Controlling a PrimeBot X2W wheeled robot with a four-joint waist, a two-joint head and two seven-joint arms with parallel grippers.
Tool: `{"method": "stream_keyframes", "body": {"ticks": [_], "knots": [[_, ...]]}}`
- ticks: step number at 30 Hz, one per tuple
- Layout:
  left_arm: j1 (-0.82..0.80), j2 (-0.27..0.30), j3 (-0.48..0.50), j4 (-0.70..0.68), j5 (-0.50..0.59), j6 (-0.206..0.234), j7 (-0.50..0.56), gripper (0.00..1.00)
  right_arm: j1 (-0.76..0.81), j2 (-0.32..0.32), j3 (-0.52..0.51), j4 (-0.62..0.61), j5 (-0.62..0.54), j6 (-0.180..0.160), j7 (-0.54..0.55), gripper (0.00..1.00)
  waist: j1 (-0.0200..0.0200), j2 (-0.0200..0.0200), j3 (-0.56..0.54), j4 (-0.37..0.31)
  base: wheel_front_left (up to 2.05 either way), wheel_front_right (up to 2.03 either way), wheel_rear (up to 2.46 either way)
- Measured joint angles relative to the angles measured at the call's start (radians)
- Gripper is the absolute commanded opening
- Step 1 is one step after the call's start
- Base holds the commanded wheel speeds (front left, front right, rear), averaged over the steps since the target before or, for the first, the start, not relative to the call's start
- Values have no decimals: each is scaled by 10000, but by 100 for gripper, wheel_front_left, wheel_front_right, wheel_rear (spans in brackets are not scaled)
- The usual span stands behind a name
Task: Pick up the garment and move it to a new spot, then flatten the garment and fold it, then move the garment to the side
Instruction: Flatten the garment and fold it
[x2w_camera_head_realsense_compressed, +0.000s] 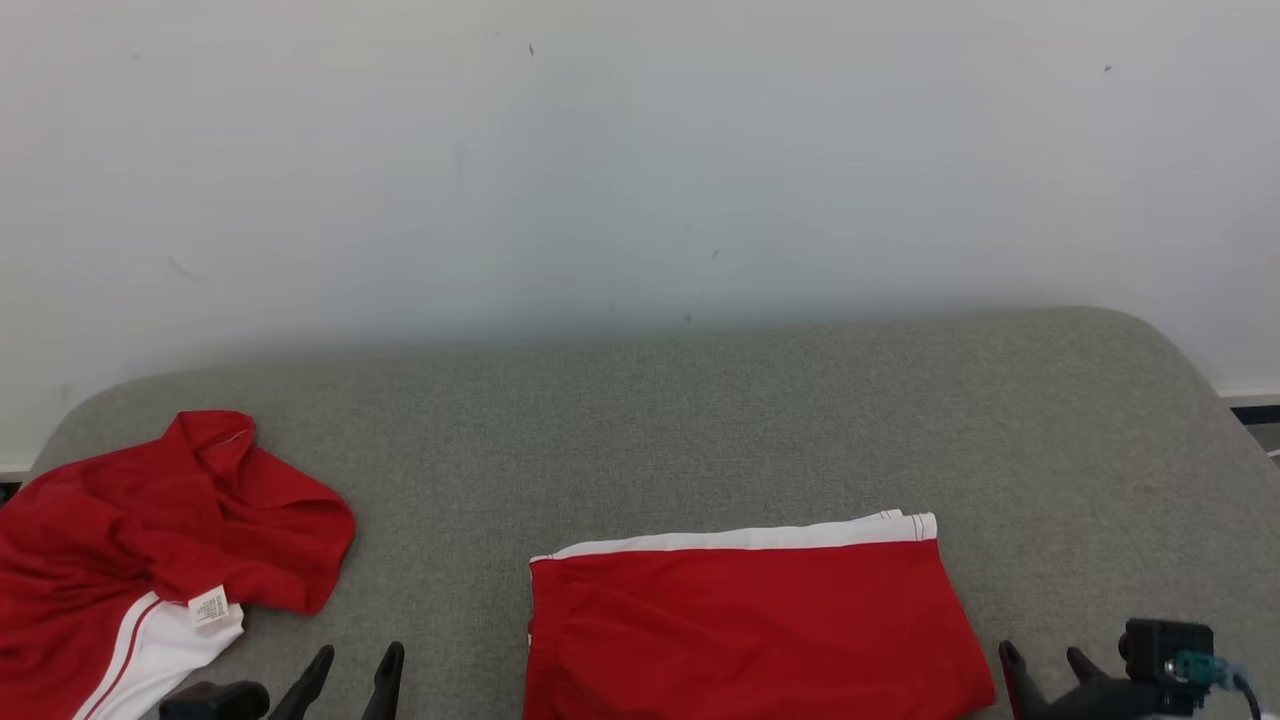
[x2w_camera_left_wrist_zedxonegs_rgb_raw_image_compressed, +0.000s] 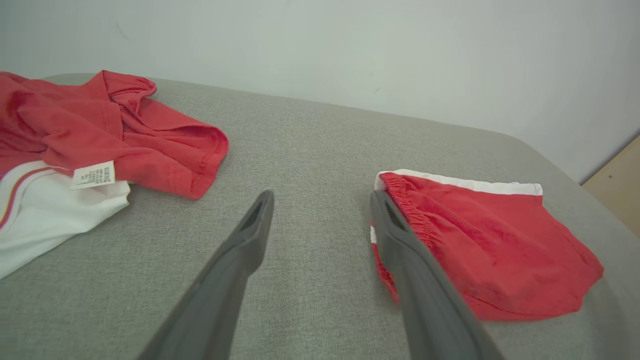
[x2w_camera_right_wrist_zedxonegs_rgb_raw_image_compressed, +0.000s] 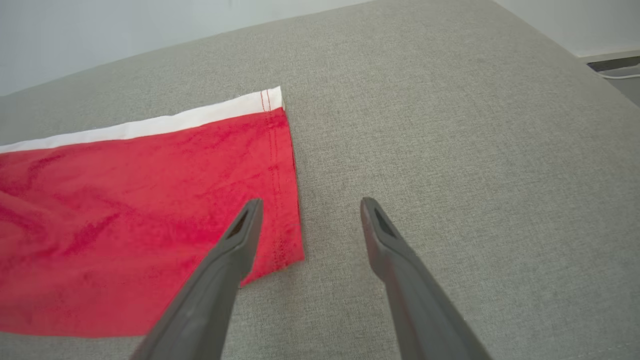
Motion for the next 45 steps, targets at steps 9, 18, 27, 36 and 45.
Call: {"method": "stream_keyframes", "body": {"ticks": [9, 18, 27, 36, 45], "knots": [[-305, -470, -33, -71, 397, 0, 418, 100, -1522, -127, 13, 853, 219, -132, 1371, 100, 1, 0, 300, 251, 0, 0, 0], [-676, -673, -61, -92, 568, 0, 667, 100, -2562, -226, 115, 2002, 270, -142, 2163, 100, 1, 0, 558, 713, 0, 0, 0], [-848, -744, -174, -265, 920, 0, 842, 100, -2936, -119, 199, 2989, 424, -144, 2529, 100, 1, 1, 793, 1208, 0, 0, 0], [-1053, -836, -305, -376, 1009, 0, 943, 100, -3196, -305, -56, 3576, 422, -242, 2487, 100, 1, 1, 1023, 1649, 0, 0, 0], [-1023, -819, -217, -401, 1012, 0, 1034, 100, -3341, -332, -109, 4038, 443, -293, 2382, 100, 1, 1, 1091, 1797, 0, 0, 0]]}}
